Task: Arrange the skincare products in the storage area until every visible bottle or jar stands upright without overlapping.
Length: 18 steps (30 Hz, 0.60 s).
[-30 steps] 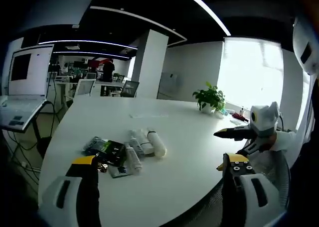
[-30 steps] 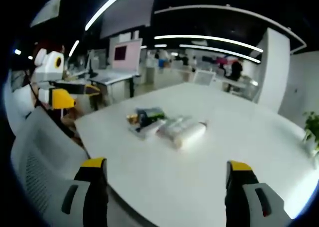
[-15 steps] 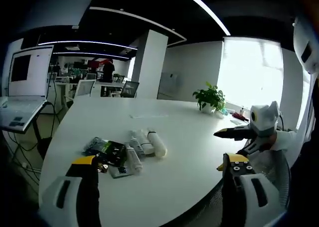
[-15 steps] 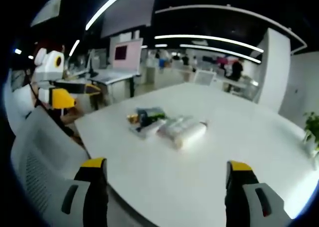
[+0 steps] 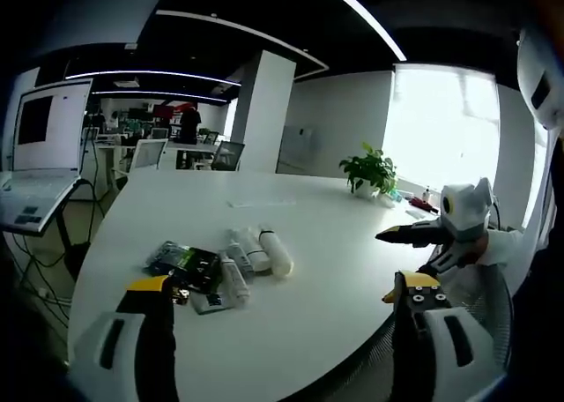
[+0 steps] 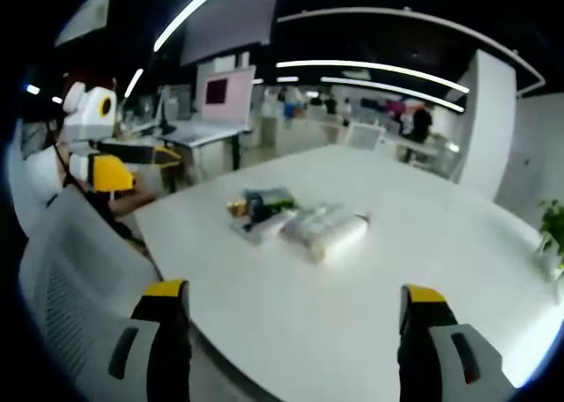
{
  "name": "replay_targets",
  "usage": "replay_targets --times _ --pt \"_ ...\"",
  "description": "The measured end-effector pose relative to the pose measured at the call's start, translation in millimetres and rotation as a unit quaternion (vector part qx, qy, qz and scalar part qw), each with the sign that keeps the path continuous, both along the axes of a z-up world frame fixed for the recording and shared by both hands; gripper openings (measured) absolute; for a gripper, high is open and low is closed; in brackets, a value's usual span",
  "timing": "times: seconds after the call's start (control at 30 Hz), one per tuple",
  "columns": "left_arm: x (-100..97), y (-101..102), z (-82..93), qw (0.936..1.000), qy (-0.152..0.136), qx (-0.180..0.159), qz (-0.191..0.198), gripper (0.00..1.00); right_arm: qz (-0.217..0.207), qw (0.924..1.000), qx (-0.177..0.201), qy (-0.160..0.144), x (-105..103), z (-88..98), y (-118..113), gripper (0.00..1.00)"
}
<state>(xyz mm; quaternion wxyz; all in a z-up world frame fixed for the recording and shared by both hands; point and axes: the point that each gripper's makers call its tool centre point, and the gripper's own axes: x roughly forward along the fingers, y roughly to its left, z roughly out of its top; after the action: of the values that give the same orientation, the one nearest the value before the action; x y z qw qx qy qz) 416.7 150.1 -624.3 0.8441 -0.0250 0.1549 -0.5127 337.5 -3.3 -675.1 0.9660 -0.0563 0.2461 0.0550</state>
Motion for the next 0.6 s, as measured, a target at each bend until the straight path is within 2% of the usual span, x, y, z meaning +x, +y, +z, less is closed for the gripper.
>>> replay_targets --times 0.17,0.33,0.47,0.6 --pt "-2.5 -4.2 0.9 0.9999 0.003 -0.003 -0.014 0.99 0.008 0.9999 -0.014 0.000 -0.1 0.2 -0.4 1.00" --pt "-3.9 -6.6 -4.5 0.9997 0.003 0.010 -0.024 0.99 0.012 0.9999 -0.010 -0.004 0.0 2.4 0.4 1.00" --pt "-0.7 -6.1 -7.2 0.9994 -0.006 0.022 -0.028 0.99 0.018 0.9992 -0.023 -0.029 3.5 12.5 -1.5 1.00" --pt "4.3 -5.1 -6.7 0.9993 -0.007 0.025 -0.028 0.99 0.016 0.9992 -0.023 -0.027 6.6 12.7 -1.9 1.00"
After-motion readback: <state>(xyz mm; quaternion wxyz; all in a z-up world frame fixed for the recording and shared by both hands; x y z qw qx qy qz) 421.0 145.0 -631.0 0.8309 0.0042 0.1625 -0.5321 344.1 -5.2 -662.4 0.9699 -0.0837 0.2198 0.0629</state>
